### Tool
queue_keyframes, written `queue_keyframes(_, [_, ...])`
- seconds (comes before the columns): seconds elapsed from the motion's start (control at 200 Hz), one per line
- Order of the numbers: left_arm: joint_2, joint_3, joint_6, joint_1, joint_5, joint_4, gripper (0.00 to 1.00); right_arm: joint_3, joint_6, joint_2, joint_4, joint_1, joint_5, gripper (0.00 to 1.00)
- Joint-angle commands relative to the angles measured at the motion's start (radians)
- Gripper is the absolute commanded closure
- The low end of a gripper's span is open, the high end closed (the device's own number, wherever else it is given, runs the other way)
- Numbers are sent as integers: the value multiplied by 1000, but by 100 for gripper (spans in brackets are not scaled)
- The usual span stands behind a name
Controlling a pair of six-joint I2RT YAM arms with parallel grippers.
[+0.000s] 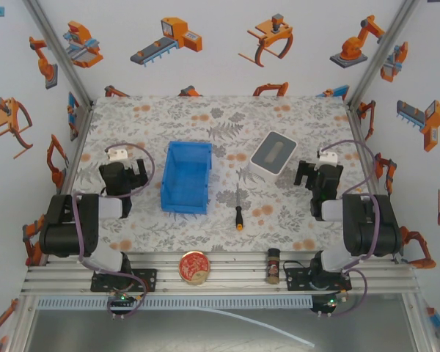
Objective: Put the screwdriver in the bin
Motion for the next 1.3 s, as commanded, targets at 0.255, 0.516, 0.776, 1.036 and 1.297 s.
queue_keyframes(0.255, [-177,283,32,-30,59,-637,3,167,88,-296,-481,-2,80,3])
queue_keyframes(0.516, [-298,454,29,-39,37,-1011,3,516,483,-382,-1179,2,164,1])
queue_keyframes(0.776, [-438,579,81,-43,144,-1310,3,456,395,-574,-1311,5,-183,5])
queue_keyframes(1.036, [-497,680,153,-46,247,-1536,3,537,472,-591,-1630,313,-5,15])
queue_keyframes(1.297, [-523,692,176,-69,282,-1574,3,588,635,-512,-1724,662,171,24])
